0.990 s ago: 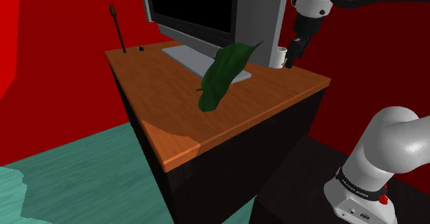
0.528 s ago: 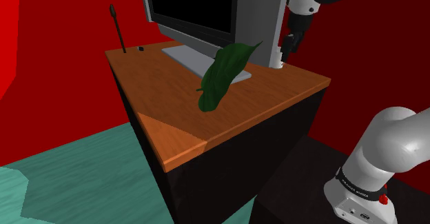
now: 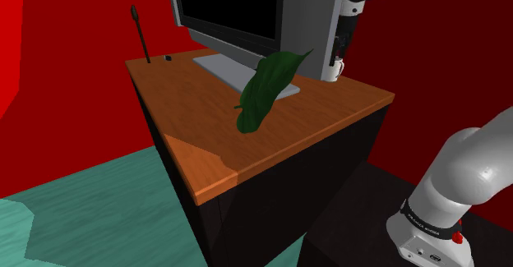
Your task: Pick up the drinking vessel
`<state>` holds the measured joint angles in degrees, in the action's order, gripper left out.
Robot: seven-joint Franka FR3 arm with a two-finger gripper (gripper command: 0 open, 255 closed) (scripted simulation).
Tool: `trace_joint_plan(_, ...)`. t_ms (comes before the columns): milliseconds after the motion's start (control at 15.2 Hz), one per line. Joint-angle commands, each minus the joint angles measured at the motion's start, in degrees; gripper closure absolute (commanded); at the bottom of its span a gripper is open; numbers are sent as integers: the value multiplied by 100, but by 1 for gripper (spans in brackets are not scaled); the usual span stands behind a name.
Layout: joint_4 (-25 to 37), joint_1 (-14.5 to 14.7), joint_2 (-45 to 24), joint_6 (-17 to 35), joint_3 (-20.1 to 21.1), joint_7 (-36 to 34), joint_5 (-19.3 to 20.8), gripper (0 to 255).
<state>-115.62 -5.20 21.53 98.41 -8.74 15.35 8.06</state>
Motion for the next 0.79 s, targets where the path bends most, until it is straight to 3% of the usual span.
trace_joint_plan(0,350,-45,-435,15,-170,207,-45,0)
trace_joint_plan(594,2488,-393,-2597,-342,-786,1180,-572,0)
trace_joint_plan(726,2533,-430,-2709,-298,-798,1223,-606,0)
